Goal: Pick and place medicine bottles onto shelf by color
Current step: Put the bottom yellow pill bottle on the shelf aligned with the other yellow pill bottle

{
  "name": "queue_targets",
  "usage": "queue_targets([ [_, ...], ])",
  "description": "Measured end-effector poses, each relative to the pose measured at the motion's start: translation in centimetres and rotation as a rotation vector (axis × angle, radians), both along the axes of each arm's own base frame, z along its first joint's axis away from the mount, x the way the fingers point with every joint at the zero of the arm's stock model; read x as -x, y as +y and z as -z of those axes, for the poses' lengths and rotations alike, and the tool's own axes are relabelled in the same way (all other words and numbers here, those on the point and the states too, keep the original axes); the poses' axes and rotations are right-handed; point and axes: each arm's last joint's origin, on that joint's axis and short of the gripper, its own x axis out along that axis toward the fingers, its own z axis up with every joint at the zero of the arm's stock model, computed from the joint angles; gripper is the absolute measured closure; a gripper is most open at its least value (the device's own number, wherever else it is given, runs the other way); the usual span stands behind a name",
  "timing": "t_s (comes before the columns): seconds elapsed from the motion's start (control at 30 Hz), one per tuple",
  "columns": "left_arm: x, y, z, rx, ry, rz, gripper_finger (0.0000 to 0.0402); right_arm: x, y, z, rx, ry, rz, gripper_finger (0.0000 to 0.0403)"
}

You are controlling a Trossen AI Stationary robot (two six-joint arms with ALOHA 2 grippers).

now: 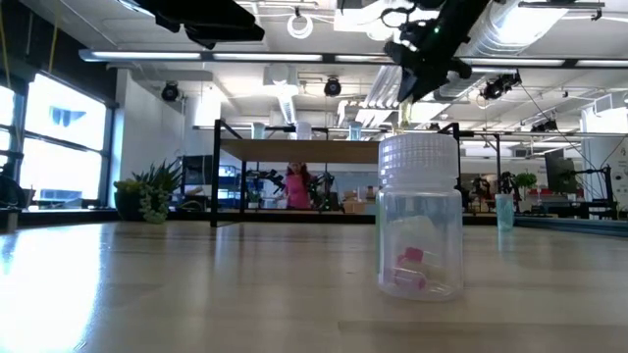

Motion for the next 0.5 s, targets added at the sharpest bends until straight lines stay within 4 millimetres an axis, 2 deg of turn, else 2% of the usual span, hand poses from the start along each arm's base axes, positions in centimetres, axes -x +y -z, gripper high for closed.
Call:
queue_targets([
  [0.23,0.0,0.0,0.0,-0.003,0.002,0.001,0.0216,-0.8,-0.7,1.5,-0.051,0.045,-0.002,0.0289],
  [0.5,0.0,0.0,0.0,-0.001,0.004,0.0,0.0216,-1.2,-0.9,2.3,-0.082,0.072,-0.013,0.0289],
])
